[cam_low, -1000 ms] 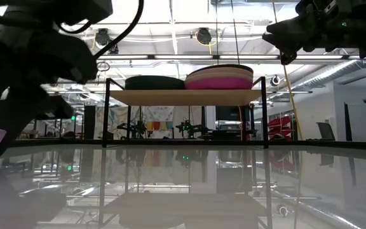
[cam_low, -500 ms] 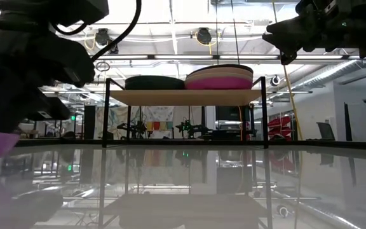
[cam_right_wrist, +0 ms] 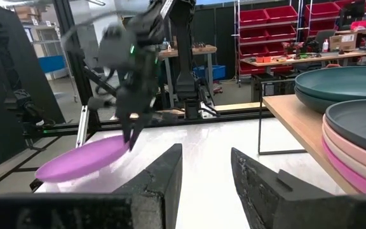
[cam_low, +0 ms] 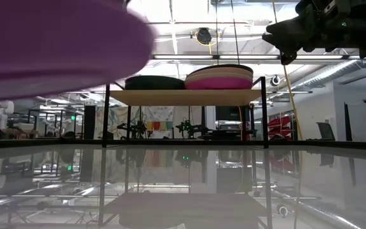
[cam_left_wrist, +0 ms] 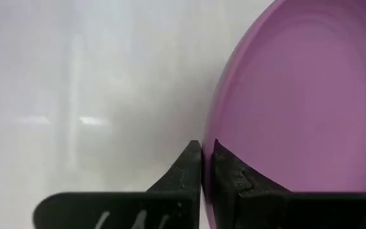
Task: Place and stack plates onto a shelf
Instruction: Stack the violet plate on top of the dark green plate on the shelf
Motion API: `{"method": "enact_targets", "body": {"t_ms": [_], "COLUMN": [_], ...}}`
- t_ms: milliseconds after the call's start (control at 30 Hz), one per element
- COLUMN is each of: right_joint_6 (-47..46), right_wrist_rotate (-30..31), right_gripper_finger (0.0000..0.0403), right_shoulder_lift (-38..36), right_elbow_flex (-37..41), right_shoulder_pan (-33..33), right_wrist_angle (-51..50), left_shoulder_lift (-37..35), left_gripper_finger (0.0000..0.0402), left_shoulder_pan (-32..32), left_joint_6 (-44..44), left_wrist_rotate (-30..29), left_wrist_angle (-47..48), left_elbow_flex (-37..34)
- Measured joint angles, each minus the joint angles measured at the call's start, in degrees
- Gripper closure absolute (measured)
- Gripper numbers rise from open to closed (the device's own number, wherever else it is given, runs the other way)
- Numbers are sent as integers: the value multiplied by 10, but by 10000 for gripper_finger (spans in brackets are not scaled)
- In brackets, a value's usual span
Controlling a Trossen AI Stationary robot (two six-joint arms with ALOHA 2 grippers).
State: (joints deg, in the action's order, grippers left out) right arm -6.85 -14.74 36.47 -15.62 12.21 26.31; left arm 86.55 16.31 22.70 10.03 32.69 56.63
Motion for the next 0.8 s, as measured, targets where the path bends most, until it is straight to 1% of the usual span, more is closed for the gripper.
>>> {"method": "enact_targets", "body": {"t_ms": [67,167,200,233,367,400,433,500,567,667,733,800], "right_joint_6": [0,0,0,1,5,5,5,5,5,5,5,5], "right_wrist_rotate": [0,-2,-2,-2,13,14,15,15,18,35,47,58], "right_gripper_finger": [287,287,287,287,287,287,287,287,287,287,287,287], "right_shoulder_lift": [0,0,0,0,0,0,0,0,0,0,0,0], "right_elbow_flex": [0,0,0,0,0,0,0,0,0,0,0,0], "right_shoulder_pan": [0,0,0,0,0,0,0,0,0,1,1,1], "right_wrist_angle": [0,-2,-4,-5,-6,-6,-6,-4,0,6,7,5], "left_shoulder_lift": [-28,-77,-95,-112,-183,-199,-210,-225,-226,-210,-189,-167], "left_gripper_finger": [390,390,390,390,390,390,390,390,390,390,390,390], "left_shoulder_pan": [-20,-61,-76,-89,-158,-180,-206,-271,-340,-446,-503,-546], "left_joint_6": [-20,-40,-47,-55,-83,-98,-113,-133,-133,-129,-112,-105], "left_wrist_rotate": [-27,-46,-61,-89,-258,-288,-303,-298,-268,-179,-114,-70], "left_wrist_angle": [10,25,34,42,32,22,15,10,-1,2,-2,2], "left_elbow_flex": [10,30,41,54,99,110,120,140,158,181,191,197]}}
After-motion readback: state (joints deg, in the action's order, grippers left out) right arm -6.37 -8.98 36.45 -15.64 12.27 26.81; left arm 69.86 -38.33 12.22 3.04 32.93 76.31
